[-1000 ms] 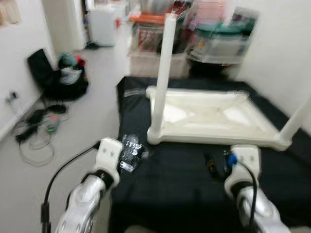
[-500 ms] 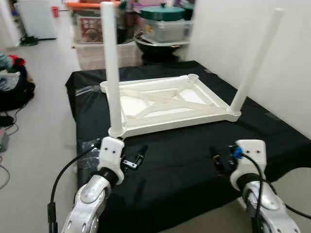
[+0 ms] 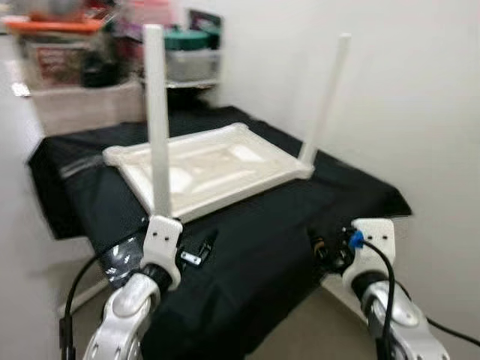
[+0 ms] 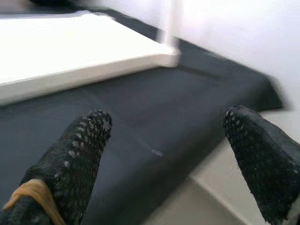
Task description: Building children table
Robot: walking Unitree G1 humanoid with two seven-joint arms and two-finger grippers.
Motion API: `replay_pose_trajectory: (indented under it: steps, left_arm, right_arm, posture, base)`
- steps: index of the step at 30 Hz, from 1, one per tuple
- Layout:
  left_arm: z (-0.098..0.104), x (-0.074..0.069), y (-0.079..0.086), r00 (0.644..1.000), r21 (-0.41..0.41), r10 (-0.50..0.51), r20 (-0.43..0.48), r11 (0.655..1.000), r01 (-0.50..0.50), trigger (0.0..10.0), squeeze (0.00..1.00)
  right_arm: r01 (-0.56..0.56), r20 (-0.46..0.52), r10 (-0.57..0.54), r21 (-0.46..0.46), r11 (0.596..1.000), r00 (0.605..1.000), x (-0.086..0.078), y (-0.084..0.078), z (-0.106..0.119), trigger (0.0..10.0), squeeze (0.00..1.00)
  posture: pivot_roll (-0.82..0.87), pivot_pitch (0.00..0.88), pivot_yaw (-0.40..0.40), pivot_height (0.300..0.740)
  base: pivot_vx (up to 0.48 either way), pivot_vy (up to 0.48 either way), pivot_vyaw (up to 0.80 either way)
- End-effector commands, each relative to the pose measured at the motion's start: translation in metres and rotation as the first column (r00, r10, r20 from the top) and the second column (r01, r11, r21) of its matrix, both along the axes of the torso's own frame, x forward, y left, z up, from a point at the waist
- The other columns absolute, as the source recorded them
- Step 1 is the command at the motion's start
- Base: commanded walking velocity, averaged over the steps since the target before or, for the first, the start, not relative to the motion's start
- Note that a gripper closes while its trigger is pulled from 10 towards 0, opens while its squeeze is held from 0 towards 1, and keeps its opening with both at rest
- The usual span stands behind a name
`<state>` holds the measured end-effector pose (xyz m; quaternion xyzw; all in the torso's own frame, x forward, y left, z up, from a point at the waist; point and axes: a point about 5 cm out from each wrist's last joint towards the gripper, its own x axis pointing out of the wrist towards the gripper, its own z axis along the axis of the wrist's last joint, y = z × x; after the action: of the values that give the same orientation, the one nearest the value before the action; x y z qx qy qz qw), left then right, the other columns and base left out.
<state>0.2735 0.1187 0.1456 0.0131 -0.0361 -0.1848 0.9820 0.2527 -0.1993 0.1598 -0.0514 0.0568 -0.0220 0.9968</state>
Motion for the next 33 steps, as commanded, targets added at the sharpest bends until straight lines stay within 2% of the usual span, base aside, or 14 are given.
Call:
replay_pose_trajectory:
  steps: [1,14,16,25,29,33]
  left_arm:
    - [-0.0033,-0.0014,0.0054,1.000,0.012,0.018,-0.015,1.000,-0.018,10.0,0.00]
    - [-0.0035,-0.0017,0.0055,1.000,0.014,0.017,-0.013,1.000,-0.017,10.0,0.00]
    - [-0.0034,-0.0017,0.0055,1.000,0.016,0.016,-0.013,1.000,-0.016,10.0,0.00]
    - [-0.0035,-0.0013,0.0050,1.000,0.015,0.012,-0.013,1.000,-0.011,10.0,0.00]
    - [-0.0036,-0.0011,0.0043,1.000,0.015,0.008,-0.012,1.000,-0.007,10.0,0.00]
    - [-0.0037,-0.0004,0.0036,1.000,0.012,0.008,-0.013,1.000,-0.008,10.0,0.00]
  right_arm:
    - [-0.009,0.002,0.009,-0.011,1.000,1.000,0.0010,0.0033,-0.0002,10.0,0.00]
    - [0.000,-0.020,0.000,-0.015,1.000,1.000,0.0025,0.0029,-0.0042,10.0,0.00]
    - [0.007,-0.040,-0.006,0.018,1.000,0.999,0.0035,0.0010,-0.0061,10.0,0.00]
    - [0.010,-0.033,-0.010,0.006,1.000,0.999,0.0042,0.0014,-0.0053,10.0,0.00]
    - [0.027,0.020,-0.027,0.001,1.000,0.999,0.0036,0.0003,0.0012,10.0,0.00]
    - [0.015,-0.016,-0.015,0.011,1.000,1.000,0.0048,0.0026,-0.0035,10.0,0.00]
  posture:
    - [0.01,0.000,-0.082,0.740]
    - [0.02,0.000,-0.087,0.740]
    - [0.02,0.000,-0.088,0.740]
    - [0.01,0.000,-0.080,0.740]
    - [0.01,0.000,-0.076,0.740]
    - [0.01,0.000,-0.082,0.740]
  base:
    - [0.000,0.476,0.00]
    - [0.000,0.476,0.00]
    - [0.000,0.476,-0.77]
    - [0.000,0.476,-0.77]
    - [0.000,0.476,-0.52]
    - [0.000,0.476,-0.39]
